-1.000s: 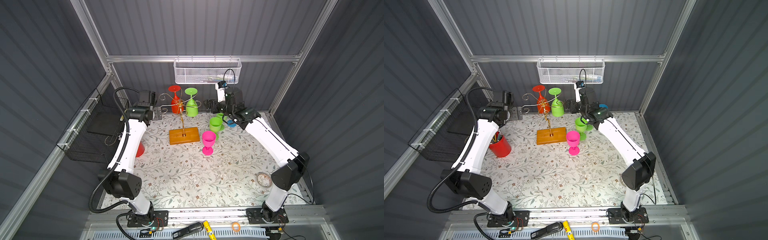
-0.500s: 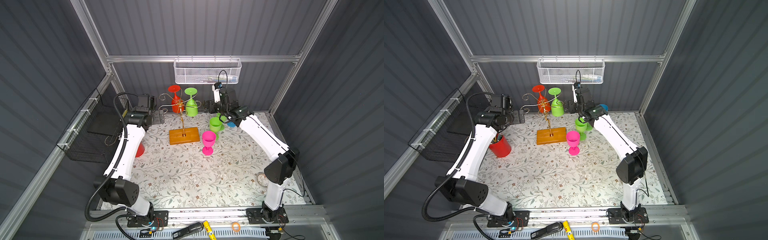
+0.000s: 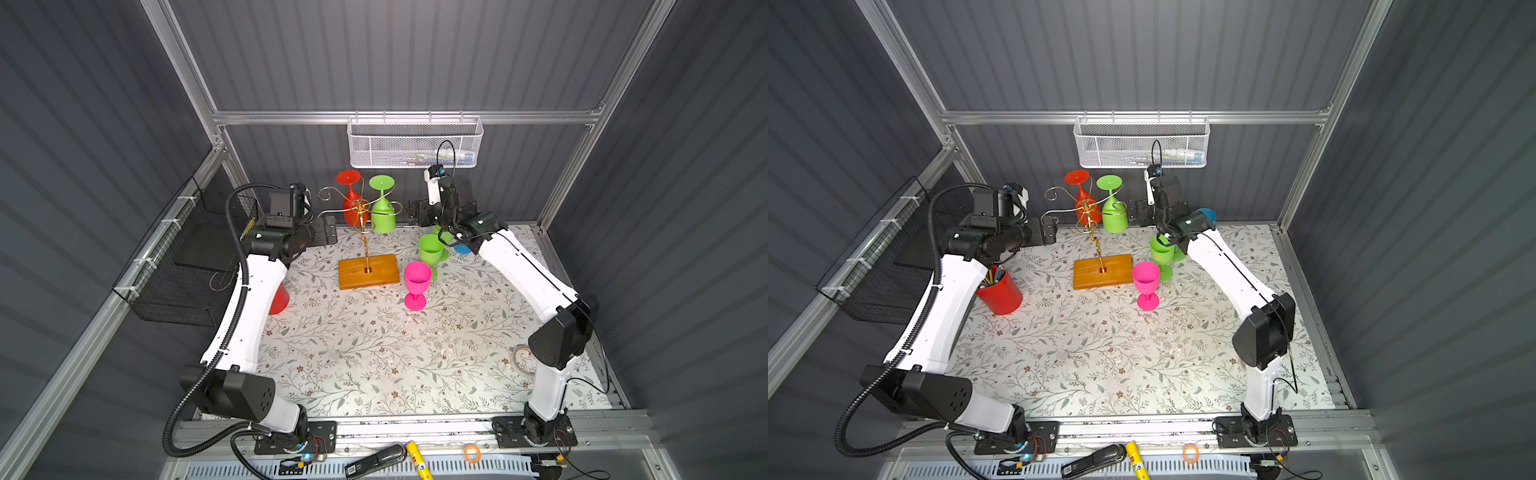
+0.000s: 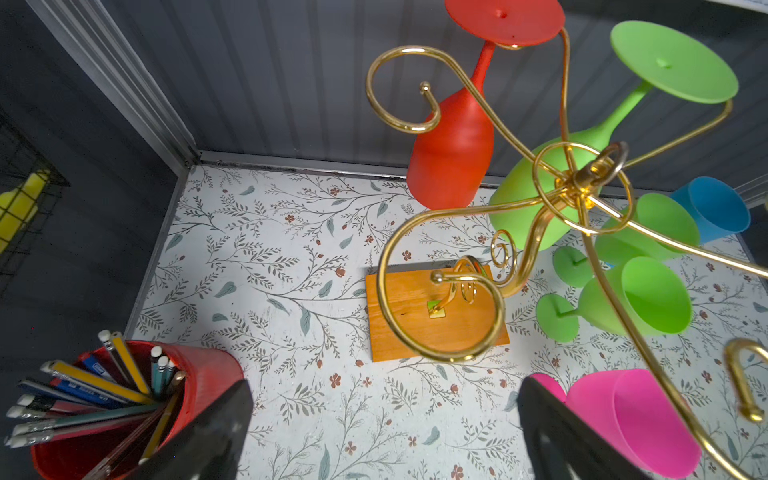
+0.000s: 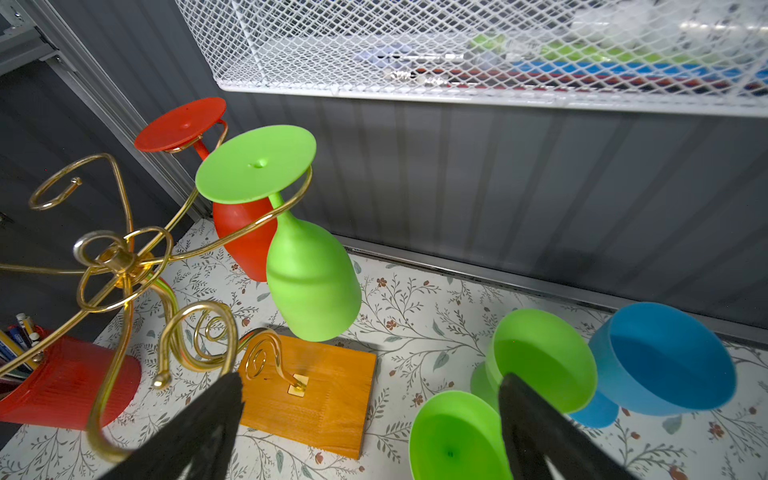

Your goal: Take the wine glass off the wine glass rack

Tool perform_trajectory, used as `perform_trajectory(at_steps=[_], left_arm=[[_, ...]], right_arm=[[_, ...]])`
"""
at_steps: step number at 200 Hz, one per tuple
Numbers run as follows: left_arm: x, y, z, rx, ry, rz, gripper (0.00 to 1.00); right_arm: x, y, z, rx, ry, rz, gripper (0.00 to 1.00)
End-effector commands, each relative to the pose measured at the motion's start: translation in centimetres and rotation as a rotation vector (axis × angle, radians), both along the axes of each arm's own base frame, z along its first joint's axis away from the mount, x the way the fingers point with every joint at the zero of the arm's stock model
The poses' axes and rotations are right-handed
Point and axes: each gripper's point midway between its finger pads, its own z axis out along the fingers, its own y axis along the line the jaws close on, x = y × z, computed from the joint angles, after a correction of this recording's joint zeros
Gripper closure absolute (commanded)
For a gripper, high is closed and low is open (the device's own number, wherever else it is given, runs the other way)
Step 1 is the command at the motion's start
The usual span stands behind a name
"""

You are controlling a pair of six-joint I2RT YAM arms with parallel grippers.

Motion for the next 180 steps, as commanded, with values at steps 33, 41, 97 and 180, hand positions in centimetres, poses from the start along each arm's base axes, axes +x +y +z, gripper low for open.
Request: perform_trajectory(at_steps=[33, 41, 97, 180], left_arm=[[0.8, -0.5, 0.2, -0.005, -0.002, -0.011, 0.01], [1.2, -0.6, 0.0, -0.003, 0.001, -0.006, 0.01], [3.0, -0.5, -0.2, -0.001, -0.015, 0.034, 0.01], [4.6, 2.2, -0.4, 0.133, 0.001, 0.149, 0.01]], right_arm=[[0.6, -0.3, 0.9, -0.002, -0.015, -0.001, 0.04], [0.5, -0.2, 0.9, 0.001, -0.015, 0.005, 0.04], [-0.5, -0.3, 1.1, 0.018, -0.023, 0.024, 0.04], [-2.7, -1.4, 2.1, 0.036, -0.061, 0.023, 0.04]])
